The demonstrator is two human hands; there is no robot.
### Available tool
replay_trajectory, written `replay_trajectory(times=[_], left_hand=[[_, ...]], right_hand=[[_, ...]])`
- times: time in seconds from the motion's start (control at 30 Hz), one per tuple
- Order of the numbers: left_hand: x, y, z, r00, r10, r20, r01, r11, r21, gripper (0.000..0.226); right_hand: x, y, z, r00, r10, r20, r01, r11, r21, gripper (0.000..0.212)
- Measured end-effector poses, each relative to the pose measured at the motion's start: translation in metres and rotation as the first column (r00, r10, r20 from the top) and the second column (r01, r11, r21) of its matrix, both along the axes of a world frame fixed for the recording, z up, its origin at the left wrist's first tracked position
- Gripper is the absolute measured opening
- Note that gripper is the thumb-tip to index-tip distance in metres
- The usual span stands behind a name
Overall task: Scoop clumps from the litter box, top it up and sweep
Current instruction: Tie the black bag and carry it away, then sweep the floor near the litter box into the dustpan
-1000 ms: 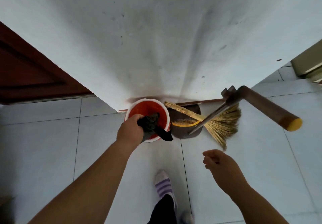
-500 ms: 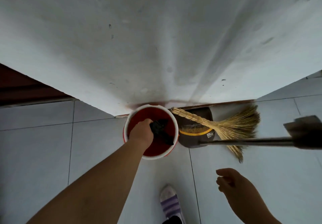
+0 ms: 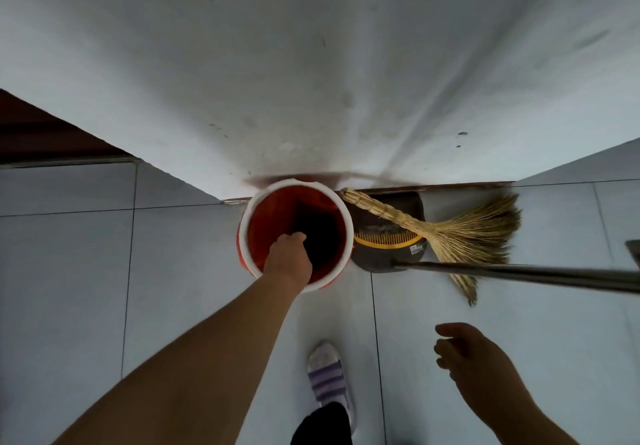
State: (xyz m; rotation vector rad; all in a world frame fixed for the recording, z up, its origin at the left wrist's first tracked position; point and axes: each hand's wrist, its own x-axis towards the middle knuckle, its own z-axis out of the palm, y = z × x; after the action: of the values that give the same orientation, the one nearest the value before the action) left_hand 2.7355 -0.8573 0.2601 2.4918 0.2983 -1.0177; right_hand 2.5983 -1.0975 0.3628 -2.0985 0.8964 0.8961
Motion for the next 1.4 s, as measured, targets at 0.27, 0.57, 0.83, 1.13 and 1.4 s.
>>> replay_trajectory(times=[0.27,0.57,0.83,1.13,1.4], left_hand=[[-0.052,-0.013,0.031,0.973,0.209,-0.102,-0.219,0.972,-0.091,0.038],[-0.096,-0.107,0.122,0.945,0.325,0.023,-0.313,0.926,-0.213,0.038],[-0.153,-0.231,0.184,0.854,0.476,0.211,-0.408,0.863,-0.298,0.054],[-0.131,-0.283,0.194,0.652,0.735,0.187,-0.558,0.632,-0.538,0.046],[-0.114,-0.295,0.159,0.576,0.815,0.065,-0.715,0.540,-0.444,0.061]], right_hand=[[0.000,-0.028,0.018,0.999,-0.026,-0.024,0.027,0.998,0.048,0.018],[-0.005,-0.115,0.052,0.994,0.109,0.031,-0.112,0.985,0.134,0.018],[-0.002,-0.220,0.086,0.967,0.232,0.107,-0.251,0.939,0.235,0.011],[0.028,-0.257,0.070,0.980,0.190,0.050,-0.196,0.933,0.303,0.010],[0.075,-0.249,0.035,0.956,0.291,0.040,-0.288,0.902,0.321,0.012]])
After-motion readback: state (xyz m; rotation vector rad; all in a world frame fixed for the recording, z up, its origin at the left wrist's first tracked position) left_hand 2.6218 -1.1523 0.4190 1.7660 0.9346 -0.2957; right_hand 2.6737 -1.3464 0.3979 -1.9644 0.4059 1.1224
